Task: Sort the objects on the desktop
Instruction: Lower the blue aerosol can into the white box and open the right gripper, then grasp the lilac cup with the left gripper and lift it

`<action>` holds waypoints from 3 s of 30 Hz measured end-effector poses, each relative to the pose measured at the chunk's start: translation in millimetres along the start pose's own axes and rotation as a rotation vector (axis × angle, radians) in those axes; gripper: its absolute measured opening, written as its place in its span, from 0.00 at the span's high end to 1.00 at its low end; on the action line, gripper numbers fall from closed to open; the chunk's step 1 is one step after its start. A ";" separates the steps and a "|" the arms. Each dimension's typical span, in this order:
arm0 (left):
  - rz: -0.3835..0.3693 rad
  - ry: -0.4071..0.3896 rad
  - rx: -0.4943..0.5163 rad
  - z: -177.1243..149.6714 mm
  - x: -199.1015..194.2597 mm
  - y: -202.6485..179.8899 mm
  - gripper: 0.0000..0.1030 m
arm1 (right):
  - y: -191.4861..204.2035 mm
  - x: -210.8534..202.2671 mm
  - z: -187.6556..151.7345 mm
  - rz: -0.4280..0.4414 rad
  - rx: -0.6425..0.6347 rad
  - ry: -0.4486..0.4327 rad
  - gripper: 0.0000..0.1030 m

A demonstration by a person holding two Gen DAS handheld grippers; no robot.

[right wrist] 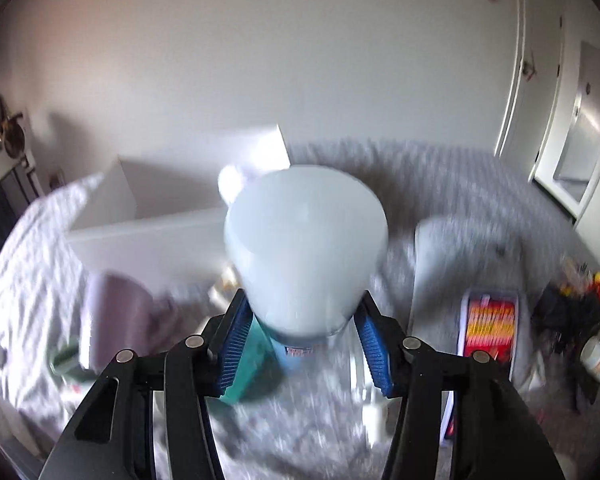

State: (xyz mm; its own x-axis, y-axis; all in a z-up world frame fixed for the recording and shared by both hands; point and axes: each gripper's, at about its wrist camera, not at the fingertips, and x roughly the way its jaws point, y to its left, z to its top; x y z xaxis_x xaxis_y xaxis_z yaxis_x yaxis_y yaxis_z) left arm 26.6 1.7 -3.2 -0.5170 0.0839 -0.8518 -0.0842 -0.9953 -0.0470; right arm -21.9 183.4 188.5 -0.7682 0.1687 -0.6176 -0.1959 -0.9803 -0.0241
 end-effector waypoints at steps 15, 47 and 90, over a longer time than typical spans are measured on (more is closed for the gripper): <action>0.002 0.015 -0.118 8.8 -0.5 26.9 0.00 | 104.1 56.7 126.2 -0.216 -0.309 -0.314 0.52; 0.009 -0.234 -0.206 71.9 -85.9 71.6 0.00 | -32.9 23.7 -117.2 -0.067 0.247 0.295 0.00; 0.090 0.118 0.093 155.7 68.2 -21.0 0.15 | 31.5 39.5 -174.7 -0.005 0.157 0.401 0.00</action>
State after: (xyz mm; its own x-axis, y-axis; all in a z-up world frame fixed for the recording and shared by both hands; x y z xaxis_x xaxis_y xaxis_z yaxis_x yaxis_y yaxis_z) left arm -139.4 35.6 20.9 -0.4226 -0.0166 -0.9061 -0.1238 -0.9894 0.0759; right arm 48.0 141.3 26.0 -0.4757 0.0898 -0.8750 -0.3128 -0.9470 0.0729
